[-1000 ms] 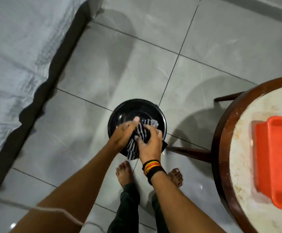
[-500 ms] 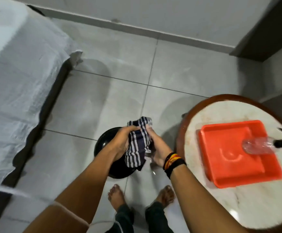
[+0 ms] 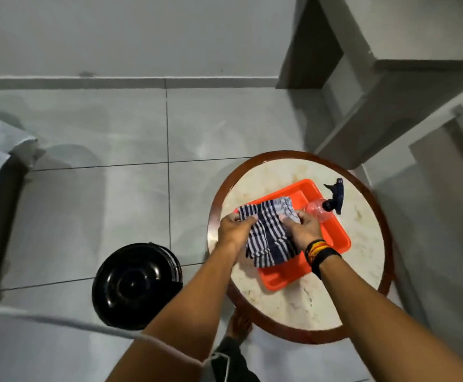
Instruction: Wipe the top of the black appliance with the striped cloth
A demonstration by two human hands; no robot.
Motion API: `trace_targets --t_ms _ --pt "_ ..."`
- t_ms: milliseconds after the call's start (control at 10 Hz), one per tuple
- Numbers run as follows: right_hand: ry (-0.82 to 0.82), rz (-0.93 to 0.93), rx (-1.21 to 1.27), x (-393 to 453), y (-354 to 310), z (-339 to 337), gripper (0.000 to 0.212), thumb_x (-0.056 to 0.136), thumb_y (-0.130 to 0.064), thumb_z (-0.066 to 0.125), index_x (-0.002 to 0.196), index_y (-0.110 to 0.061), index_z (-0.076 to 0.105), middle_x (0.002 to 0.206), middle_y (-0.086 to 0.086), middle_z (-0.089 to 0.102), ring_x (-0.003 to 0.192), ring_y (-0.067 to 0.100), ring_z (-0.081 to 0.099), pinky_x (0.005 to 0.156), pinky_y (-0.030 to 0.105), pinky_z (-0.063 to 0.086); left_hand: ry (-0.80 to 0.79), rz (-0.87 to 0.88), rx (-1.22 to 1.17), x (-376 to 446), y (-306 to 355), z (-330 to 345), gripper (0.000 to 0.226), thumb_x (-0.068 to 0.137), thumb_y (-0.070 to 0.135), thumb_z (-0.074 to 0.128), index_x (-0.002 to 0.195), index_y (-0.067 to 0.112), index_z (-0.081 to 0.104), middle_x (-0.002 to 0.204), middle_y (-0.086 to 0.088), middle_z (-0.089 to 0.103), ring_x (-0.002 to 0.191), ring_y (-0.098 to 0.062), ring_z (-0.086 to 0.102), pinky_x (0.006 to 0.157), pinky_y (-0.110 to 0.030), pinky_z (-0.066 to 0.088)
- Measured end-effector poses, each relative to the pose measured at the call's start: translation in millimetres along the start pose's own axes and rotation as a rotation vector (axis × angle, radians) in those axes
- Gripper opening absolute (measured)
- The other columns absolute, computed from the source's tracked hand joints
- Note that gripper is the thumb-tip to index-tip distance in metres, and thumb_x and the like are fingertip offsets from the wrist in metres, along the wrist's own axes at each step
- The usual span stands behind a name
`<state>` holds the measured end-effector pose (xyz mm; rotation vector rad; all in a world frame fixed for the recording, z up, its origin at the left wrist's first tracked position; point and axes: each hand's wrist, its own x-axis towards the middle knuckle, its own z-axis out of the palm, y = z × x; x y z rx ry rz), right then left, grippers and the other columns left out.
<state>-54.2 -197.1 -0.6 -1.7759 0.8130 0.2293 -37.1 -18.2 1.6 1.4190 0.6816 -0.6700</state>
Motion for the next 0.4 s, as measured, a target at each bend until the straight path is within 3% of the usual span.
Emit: trace_targets --t_ms 100,200,300,400 --pt "0.013 0.039 -0.221 48.6 33.0 -4.3 0.042 0.079 -0.038 0.074 0.110 -0.009 0.072 0.114 0.013 0.073 0.105 0.032 0.068 0.098 0.045 0.054 0.065 -0.019 0.100 16.0 -14.3 30.5 0.012 0.091 0.024 0.074 0.088 0.022 0.063 0.090 -0.005 0.076 0.081 -0.026 0.076 0.082 -0.041 0.065" --pt "-0.085 0.032 -0.383 53.8 38.1 1.5 0.030 0.088 -0.021 0.068 0.115 -0.009 0.071 0.114 0.015 0.074 0.108 0.034 0.067 0.095 0.038 0.054 0.125 0.067 0.418 19.6 -29.0 41.7 0.011 0.096 0.024 0.063 0.092 0.015 0.066 0.086 -0.004 0.074 0.084 -0.027 0.076 0.075 -0.036 0.062" --pt "-0.023 -0.190 -0.712 50.5 40.7 11.6 0.033 0.093 -0.017 0.059 0.124 -0.009 0.063 0.122 0.018 0.068 0.115 0.036 0.061 0.096 0.040 0.049 0.209 0.311 0.671 14.5 -33.7 39.4 0.022 0.104 0.026 0.051 0.105 0.015 0.070 0.094 -0.004 0.076 0.082 -0.021 0.074 0.077 -0.039 0.064" --pt "0.045 -0.479 -0.927 40.7 38.9 20.6 0.050 0.100 -0.019 0.045 0.149 -0.010 0.040 0.155 0.018 0.042 0.143 0.036 0.038 0.119 0.048 0.032 0.295 0.617 0.938 5.9 -21.3 27.5 0.035 0.108 0.034 0.042 0.131 0.017 0.063 0.122 -0.006 0.073 0.107 -0.023 0.072 0.092 -0.037 0.059"
